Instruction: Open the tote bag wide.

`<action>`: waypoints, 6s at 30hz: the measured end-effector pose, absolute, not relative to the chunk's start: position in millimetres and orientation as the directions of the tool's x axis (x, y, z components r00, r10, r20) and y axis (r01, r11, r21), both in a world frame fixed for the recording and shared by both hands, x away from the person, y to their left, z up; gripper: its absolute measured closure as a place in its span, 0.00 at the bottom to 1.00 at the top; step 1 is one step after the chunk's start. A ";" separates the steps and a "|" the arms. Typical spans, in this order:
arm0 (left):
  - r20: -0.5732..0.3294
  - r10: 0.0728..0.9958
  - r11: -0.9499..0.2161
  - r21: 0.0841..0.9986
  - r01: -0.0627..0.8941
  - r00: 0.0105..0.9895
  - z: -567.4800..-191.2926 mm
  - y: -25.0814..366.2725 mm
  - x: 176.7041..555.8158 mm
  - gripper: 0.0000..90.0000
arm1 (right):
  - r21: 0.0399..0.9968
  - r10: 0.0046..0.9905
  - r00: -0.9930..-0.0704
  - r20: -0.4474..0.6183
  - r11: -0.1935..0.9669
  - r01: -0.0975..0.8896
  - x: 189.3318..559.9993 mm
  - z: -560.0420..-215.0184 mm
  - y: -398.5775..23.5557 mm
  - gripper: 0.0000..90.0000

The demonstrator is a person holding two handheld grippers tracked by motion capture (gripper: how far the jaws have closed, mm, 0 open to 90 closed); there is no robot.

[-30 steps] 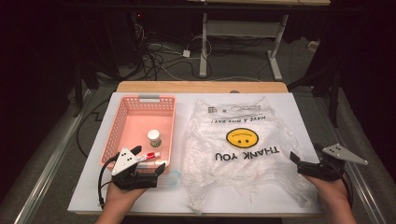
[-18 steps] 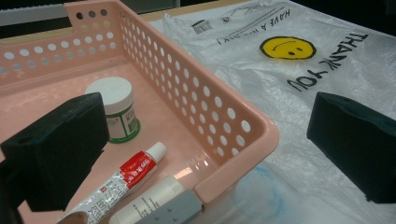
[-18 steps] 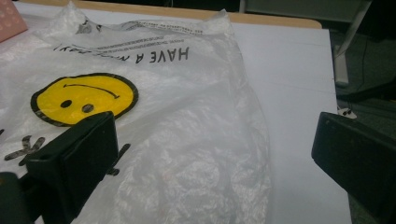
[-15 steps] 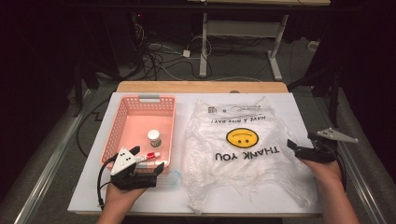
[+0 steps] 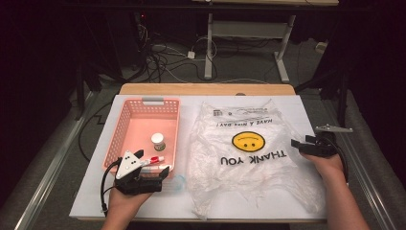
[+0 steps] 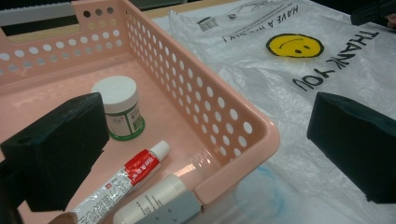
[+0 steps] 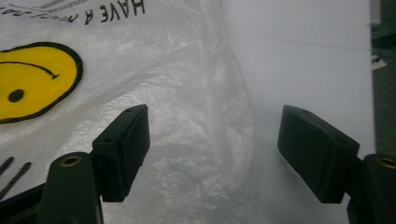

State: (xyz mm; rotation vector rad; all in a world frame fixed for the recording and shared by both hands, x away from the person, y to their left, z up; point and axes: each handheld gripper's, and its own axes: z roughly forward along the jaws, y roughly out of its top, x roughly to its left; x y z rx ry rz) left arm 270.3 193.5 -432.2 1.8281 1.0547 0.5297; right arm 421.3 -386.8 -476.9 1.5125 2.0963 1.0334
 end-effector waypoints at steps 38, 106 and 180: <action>-0.093 0.788 -0.252 0.853 0.457 0.609 -433.0 200.5 268.1 0.00 | 0.747 0.924 -0.380 0.035 0.229 0.624 412.6 -475.6 -384.1 1.00; -0.151 0.726 -0.208 0.882 0.423 0.671 -430.2 203.7 263.7 0.00 | 0.731 0.836 -0.542 -0.080 0.419 0.538 259.0 -462.5 -289.5 1.00; -0.159 0.739 -0.213 0.867 0.451 0.655 -434.2 203.0 269.2 0.00 | 0.797 0.992 -0.108 0.069 0.010 0.604 331.8 -465.6 -433.8 1.00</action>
